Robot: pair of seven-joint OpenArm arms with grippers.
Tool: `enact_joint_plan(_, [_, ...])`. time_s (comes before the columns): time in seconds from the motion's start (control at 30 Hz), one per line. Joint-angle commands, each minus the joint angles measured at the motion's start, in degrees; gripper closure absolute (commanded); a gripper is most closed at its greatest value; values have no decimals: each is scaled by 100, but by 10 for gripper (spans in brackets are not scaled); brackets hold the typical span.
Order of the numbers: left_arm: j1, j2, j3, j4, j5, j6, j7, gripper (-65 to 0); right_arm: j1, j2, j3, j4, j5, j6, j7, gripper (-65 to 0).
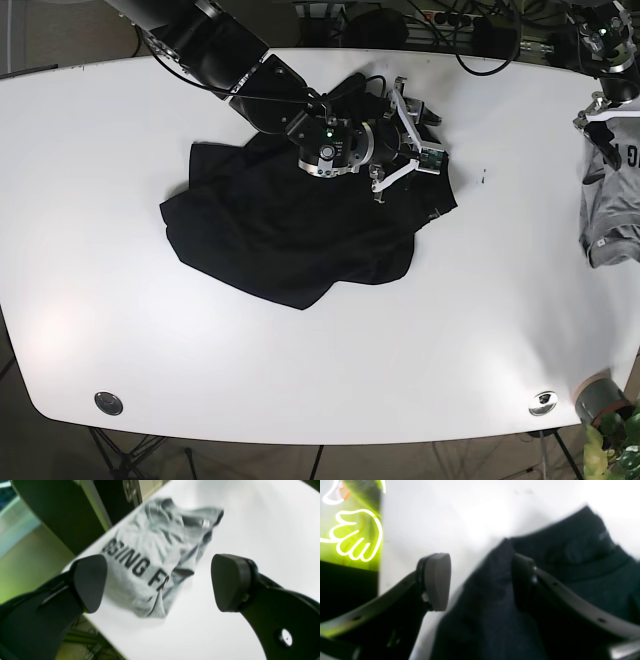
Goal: Fold the T-shirt properly
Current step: 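Grasp the black shirt with the right gripper and pull it outward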
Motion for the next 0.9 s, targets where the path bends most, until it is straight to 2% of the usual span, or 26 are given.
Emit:
enact_joint_plan(0.0, [36,-69,-50,82,-34,-113,-116,-633,175,-83,-107,-14,85,-132,394,-368])
enact_joint_plan(0.17, [36,-43,-50,82,-25,-184,-116,-633,184,-74,-239,-260,85,-607,781,-368])
enact_joint_plan(0.2, [36,-43,-41,82,-16,-184,-116,-633,184,-74,-239,-313,85,-651,834,-368])
enact_joint_plan(0.27, [36,-43,-41,82,-7,-184,-116,-633,184,-65,-239,-418,85,-712,975,-368])
enact_joint_plan(0.5, [36,-43,-24,82,-7,-184,-116,-633,184,-48,-247,-726,59,-739,1071,-365])
enact_joint_plan(0.6, [36,-43,-15,82,-7,-184,-116,-633,149,-48,-247,-875,-372,-739,1326,-365])
enact_joint_plan(0.73, [36,-43,-15,82,-16,-184,-116,-633,-106,-91,-230,-1148,-1339,-739,1608,-365])
enact_joint_plan(0.87, [36,-43,-6,74,-16,-184,-116,-633,-247,-206,-177,-1306,-1901,-748,1836,-365])
